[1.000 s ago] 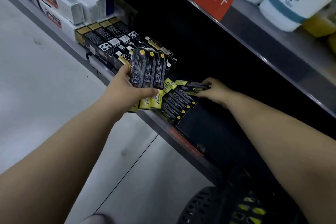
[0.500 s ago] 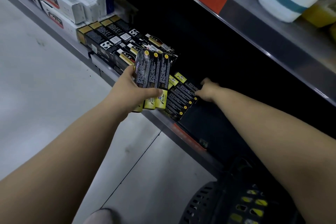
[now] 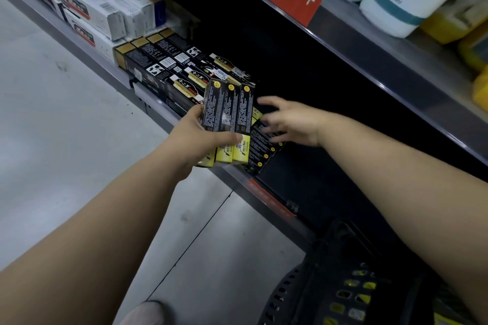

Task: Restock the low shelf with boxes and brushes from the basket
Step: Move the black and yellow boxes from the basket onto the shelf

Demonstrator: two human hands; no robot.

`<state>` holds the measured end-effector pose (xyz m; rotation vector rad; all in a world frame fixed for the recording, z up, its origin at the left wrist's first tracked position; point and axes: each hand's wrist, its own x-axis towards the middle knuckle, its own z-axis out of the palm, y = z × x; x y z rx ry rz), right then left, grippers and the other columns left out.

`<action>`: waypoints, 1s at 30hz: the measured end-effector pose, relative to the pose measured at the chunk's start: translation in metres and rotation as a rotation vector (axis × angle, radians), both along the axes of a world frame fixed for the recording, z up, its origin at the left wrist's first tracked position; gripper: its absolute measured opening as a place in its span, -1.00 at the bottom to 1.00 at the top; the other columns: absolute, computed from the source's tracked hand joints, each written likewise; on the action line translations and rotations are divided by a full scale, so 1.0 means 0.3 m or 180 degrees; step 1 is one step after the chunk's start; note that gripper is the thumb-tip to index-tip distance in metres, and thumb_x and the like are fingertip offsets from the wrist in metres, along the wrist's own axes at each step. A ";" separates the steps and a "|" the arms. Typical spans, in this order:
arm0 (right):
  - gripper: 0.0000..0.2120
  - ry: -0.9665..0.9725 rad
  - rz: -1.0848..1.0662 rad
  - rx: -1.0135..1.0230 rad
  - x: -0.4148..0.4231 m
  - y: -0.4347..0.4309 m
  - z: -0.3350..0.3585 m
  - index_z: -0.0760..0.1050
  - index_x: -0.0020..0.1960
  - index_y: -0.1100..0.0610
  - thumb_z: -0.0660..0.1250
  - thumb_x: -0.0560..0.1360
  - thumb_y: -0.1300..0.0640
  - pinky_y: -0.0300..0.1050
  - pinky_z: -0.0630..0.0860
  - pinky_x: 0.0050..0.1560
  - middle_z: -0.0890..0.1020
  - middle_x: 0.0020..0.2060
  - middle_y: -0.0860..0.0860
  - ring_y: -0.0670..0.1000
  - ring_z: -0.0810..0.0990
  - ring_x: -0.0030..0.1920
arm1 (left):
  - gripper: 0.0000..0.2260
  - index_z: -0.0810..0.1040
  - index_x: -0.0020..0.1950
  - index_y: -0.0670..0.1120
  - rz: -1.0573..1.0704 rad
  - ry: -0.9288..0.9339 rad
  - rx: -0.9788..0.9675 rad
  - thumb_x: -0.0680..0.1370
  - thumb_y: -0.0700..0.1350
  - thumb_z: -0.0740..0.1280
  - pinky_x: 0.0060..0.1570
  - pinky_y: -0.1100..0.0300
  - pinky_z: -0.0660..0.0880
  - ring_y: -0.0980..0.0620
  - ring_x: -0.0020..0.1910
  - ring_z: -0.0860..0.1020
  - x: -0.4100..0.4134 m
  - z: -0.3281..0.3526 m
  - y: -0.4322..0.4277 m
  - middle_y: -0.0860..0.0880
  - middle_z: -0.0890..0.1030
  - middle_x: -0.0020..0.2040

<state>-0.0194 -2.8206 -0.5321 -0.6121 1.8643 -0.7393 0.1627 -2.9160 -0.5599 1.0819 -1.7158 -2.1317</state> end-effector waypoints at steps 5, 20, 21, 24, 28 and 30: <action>-0.52 -0.0848 -0.0195 -0.0676 0.039 -0.005 0.049 0.30 0.35 -0.08 0.34 0.50 0.17 -0.05 0.62 -0.06 0.57 0.15 0.05 0.07 0.64 0.04 | -0.45 0.44 0.24 -0.09 -0.0282 0.0201 0.0178 0.31 -0.29 0.52 -0.19 0.37 0.53 0.08 -0.01 0.60 -0.004 0.022 0.021 -0.02 0.64 0.05; -0.79 0.1361 -0.1763 0.0047 -0.235 0.035 -0.150 0.41 0.01 0.11 0.30 0.53 -0.02 -0.34 0.35 -0.49 0.49 -0.25 0.01 -0.11 0.38 -0.38 | -0.35 0.34 0.31 -0.03 -0.0048 -0.0093 -0.0567 0.30 -0.16 0.55 -0.32 0.42 0.37 0.27 -0.20 0.53 -0.033 -0.038 0.003 0.19 0.54 -0.12; -0.76 0.1471 -0.1531 0.0129 -0.231 0.025 -0.166 0.40 0.08 0.14 0.29 0.54 -0.01 -0.30 0.37 -0.41 0.49 -0.19 0.04 -0.10 0.39 -0.35 | -0.35 0.34 0.30 -0.03 -0.0051 -0.0107 -0.0602 0.30 -0.15 0.55 -0.32 0.42 0.38 0.28 -0.20 0.53 -0.035 -0.042 0.001 0.20 0.53 -0.13; -0.58 0.1570 -0.0759 0.0574 -0.196 0.014 -0.211 0.36 0.25 0.19 0.32 0.52 -0.02 -0.14 0.45 -0.18 0.48 -0.02 0.06 0.02 0.49 -0.08 | -0.37 0.36 0.27 -0.02 -0.0086 -0.0170 -0.0734 0.28 -0.14 0.56 -0.29 0.39 0.37 0.27 -0.18 0.51 -0.041 -0.048 -0.007 0.21 0.51 -0.13; -0.40 0.1935 0.0149 0.1183 -0.183 0.019 -0.233 0.21 0.45 0.11 0.35 0.50 0.01 -0.01 0.39 0.27 0.38 0.35 0.15 0.15 0.40 0.31 | -0.38 0.37 0.25 -0.02 -0.0109 -0.0166 -0.0710 0.28 -0.15 0.56 -0.27 0.38 0.37 0.25 -0.14 0.51 -0.044 -0.049 -0.019 0.19 0.52 -0.11; -0.44 0.2111 0.0318 0.1366 -0.186 0.021 -0.233 0.17 0.48 0.08 0.29 0.55 0.08 -0.01 0.35 0.31 0.29 0.40 0.18 0.17 0.36 0.35 | -0.37 0.37 0.26 -0.02 -0.0116 -0.0168 -0.0722 0.27 -0.15 0.56 -0.25 0.37 0.39 0.23 -0.14 0.52 -0.045 -0.047 -0.018 0.18 0.53 -0.10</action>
